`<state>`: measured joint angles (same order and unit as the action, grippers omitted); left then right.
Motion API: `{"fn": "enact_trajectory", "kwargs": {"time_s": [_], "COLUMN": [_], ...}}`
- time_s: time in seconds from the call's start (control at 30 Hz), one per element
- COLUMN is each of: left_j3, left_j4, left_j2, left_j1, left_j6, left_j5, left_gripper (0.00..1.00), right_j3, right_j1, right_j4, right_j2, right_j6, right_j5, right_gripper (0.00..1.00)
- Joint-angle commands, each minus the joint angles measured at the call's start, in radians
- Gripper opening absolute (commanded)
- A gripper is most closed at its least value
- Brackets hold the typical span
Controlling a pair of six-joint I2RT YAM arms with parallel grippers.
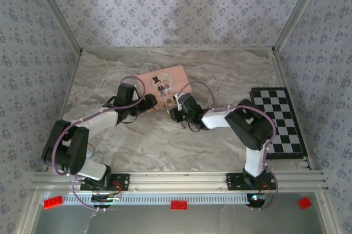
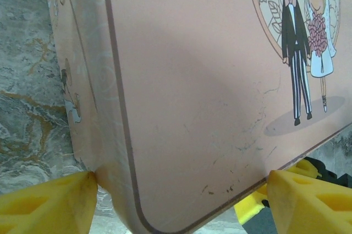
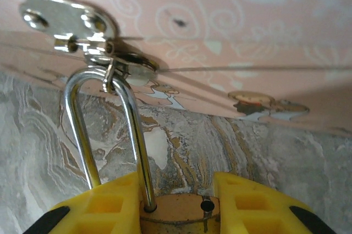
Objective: Unlock a padlock with a key
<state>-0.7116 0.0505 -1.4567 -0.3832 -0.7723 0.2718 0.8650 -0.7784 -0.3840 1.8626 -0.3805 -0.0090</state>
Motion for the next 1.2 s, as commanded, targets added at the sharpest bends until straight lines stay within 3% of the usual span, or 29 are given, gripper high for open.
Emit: {"fn": "enact_trajectory", "kwargs": {"time_s": [0.0,0.53,0.83,1.17], "left_j3": [0.007,-0.064,-0.03,-0.016], "left_j4": [0.049,0.165,0.142,0.139], "left_j2": [-0.016,-0.137,-0.017,0.003], "left_j1": [-0.032,-0.152,-0.159,-0.102], "left_j6": [-0.035,-0.131,-0.094,-0.105], "left_j5": [0.022,-0.002,-0.114,-0.14], "left_gripper": [0.8,0.8,0.82,0.87], "right_j3": [-0.016,-0.078,-0.082,-0.058], "right_j1": [-0.039,-0.073,-0.042,0.004], "right_j4": [-0.117,-0.185,-0.248,-0.301], "right_j2": [-0.047,-0.07,-0.074,-0.068], "right_j6": [-0.193,-0.61,-0.709,-0.765], "right_j5": [0.046,0.289,0.3,0.254], "right_gripper": [0.15,0.14,0.15,0.15]}}
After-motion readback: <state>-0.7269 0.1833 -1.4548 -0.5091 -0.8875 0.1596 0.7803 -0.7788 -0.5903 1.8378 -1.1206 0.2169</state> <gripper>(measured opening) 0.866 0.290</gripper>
